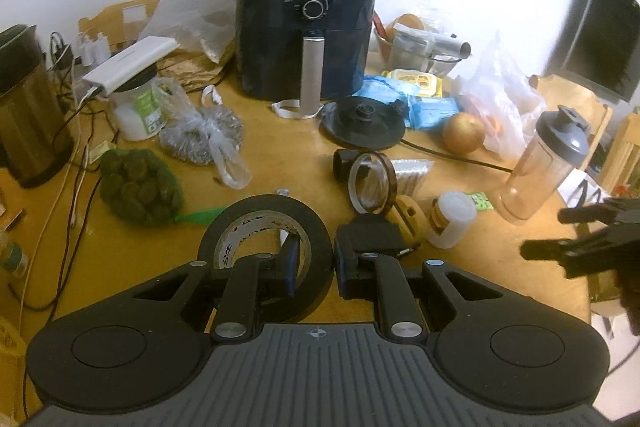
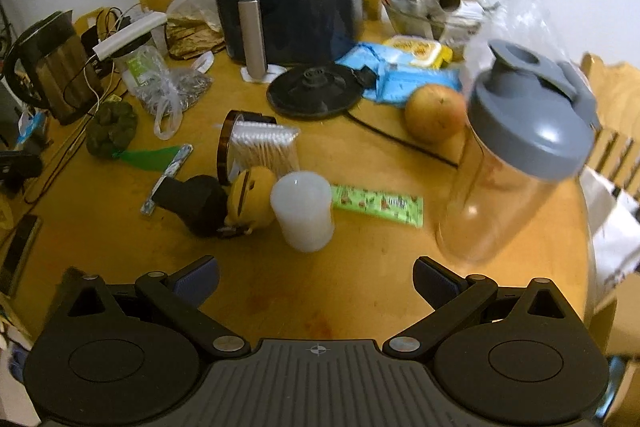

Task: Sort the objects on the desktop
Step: 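Reach the right gripper to the white plastic cup and grasp it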

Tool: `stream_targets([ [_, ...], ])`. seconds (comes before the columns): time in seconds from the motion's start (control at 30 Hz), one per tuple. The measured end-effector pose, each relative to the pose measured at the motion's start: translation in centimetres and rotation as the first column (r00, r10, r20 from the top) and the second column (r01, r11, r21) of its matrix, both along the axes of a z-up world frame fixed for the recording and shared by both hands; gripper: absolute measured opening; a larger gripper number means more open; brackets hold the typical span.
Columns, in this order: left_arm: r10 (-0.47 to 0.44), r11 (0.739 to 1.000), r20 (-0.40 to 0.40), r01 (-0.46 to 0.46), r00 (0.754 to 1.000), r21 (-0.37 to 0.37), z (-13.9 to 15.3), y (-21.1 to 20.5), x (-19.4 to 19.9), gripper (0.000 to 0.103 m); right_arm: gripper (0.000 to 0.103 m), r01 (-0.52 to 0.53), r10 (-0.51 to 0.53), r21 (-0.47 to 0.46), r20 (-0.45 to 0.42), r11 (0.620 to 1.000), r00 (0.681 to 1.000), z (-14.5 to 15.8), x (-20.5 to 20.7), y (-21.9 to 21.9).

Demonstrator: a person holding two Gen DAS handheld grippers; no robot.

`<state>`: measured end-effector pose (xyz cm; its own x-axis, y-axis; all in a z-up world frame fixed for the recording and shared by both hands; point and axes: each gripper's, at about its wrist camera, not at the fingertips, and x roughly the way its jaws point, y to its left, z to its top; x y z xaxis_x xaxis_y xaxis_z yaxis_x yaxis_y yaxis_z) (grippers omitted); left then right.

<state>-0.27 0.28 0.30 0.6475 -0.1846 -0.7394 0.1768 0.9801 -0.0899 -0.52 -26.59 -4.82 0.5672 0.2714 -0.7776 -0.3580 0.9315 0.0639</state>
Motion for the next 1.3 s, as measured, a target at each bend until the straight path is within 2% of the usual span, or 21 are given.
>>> stream_targets([
  [0.07,0.017,1.000,-0.005,-0.017,1.000,-0.002,0.0,-0.3,-0.6,0.019,0.098,-0.029,0.029,-0.027,0.022,0.999,0.999,-0.5,0.5,0.5],
  [0.13,0.028,1.000,-0.010,-0.028,1.000,-0.003,-0.1,-0.6,-1.3,0.019,0.091,-0.060,0.061,-0.041,0.035,0.997,0.997,-1.2,1.0,1.1],
  [0.27,0.047,0.999,-0.020,-0.047,0.999,-0.005,-0.2,-1.3,-2.7,0.019,0.086,-0.097,0.099,-0.046,0.047,0.994,0.994,-2.5,2.3,2.1],
  [0.63,0.096,0.995,-0.034,-0.096,0.995,-0.019,-0.2,-2.5,-5.4,0.019,0.083,-0.160,0.165,-0.063,0.080,0.985,0.983,-4.8,5.3,4.8],
  [0.87,0.115,0.993,-0.031,-0.115,0.993,-0.017,0.0,-2.5,-6.1,0.019,0.067,-0.165,0.171,-0.085,0.061,0.983,0.983,-6.3,6.6,5.4],
  [0.97,0.114,0.993,-0.033,-0.114,0.993,-0.018,0.0,-2.5,-6.1,0.019,0.058,-0.164,0.172,-0.106,0.065,0.981,0.983,-6.6,6.9,5.5],
  [1.13,0.077,0.997,-0.037,-0.078,0.996,-0.023,0.0,-2.3,-6.0,0.019,0.057,-0.161,0.169,-0.107,0.067,0.981,0.983,-6.2,6.9,5.1],
  [1.3,0.022,1.000,-0.044,-0.022,0.999,-0.007,-0.4,-2.1,-5.7,0.019,0.057,-0.125,0.132,-0.080,0.091,0.989,0.987,-4.4,5.8,4.1],
])
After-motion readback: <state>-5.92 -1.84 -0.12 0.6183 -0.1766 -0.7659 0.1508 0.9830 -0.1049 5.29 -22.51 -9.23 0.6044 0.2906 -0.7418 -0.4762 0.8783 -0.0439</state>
